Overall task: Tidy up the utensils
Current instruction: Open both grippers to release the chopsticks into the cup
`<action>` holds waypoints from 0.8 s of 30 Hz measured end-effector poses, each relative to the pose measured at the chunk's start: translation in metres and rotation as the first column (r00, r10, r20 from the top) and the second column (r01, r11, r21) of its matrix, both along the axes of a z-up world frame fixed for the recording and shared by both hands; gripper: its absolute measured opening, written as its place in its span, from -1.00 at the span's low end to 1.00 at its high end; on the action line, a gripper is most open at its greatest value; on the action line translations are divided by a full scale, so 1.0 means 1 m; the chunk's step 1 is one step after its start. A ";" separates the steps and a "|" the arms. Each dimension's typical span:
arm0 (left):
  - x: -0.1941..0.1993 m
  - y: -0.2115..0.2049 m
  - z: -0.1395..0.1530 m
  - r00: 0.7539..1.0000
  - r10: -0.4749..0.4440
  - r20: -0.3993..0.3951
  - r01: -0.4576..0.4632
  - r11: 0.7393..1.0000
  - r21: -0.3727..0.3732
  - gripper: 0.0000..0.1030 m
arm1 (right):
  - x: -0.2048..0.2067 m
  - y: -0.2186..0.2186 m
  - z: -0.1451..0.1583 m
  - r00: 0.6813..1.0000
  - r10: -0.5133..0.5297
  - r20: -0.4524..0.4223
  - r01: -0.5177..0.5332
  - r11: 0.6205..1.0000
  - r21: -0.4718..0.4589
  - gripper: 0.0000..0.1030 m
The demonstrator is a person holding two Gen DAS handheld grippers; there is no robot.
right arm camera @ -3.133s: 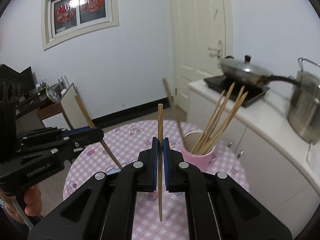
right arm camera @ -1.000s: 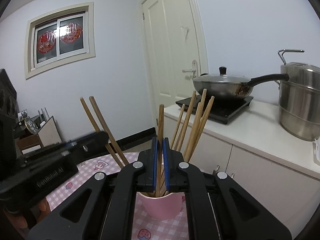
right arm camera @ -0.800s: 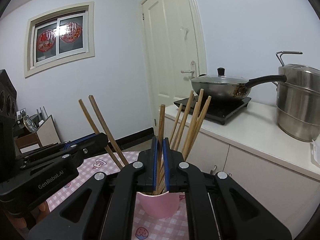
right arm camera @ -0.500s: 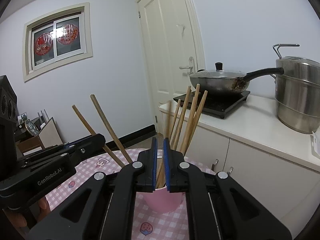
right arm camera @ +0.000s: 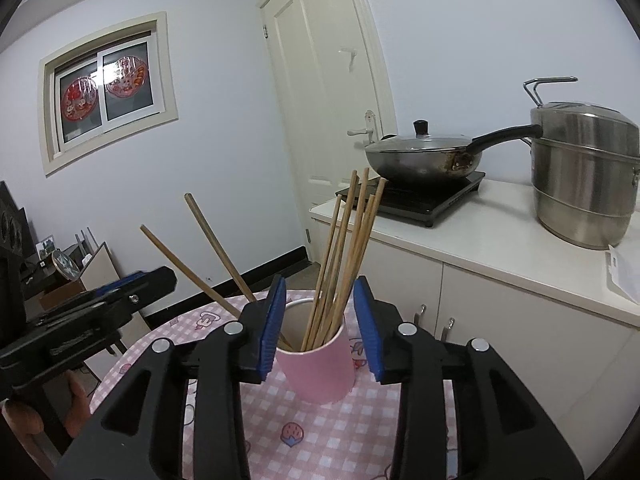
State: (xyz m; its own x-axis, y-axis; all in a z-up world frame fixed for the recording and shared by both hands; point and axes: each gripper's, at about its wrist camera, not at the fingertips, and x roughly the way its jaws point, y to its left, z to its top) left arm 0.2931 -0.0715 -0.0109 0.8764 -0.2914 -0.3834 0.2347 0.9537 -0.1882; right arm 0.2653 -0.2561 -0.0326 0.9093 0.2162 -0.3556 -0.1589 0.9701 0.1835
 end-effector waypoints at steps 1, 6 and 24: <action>-0.003 0.001 0.001 1.000 -0.001 0.002 0.001 1.000 0.006 0.16 | -0.003 -0.001 0.001 1.000 0.000 -0.002 0.000 1.000 0.003 -0.31; -0.018 0.004 0.003 1.000 0.013 0.008 -0.014 0.999 0.041 0.23 | -0.021 -0.002 0.004 1.000 -0.006 0.007 0.006 1.000 -0.007 -0.21; -0.131 0.035 0.012 0.992 0.062 0.112 -0.073 0.992 0.100 0.68 | -0.126 0.027 0.014 0.994 0.015 0.104 -0.001 0.991 -0.132 0.53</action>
State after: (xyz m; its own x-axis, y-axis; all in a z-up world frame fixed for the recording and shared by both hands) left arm 0.1618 -0.0360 0.0015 0.9308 -0.1933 -0.3101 0.1825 0.9811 -0.0640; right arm 0.1392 -0.2289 -0.0187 0.9415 0.1812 -0.2843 -0.1783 0.9833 0.0361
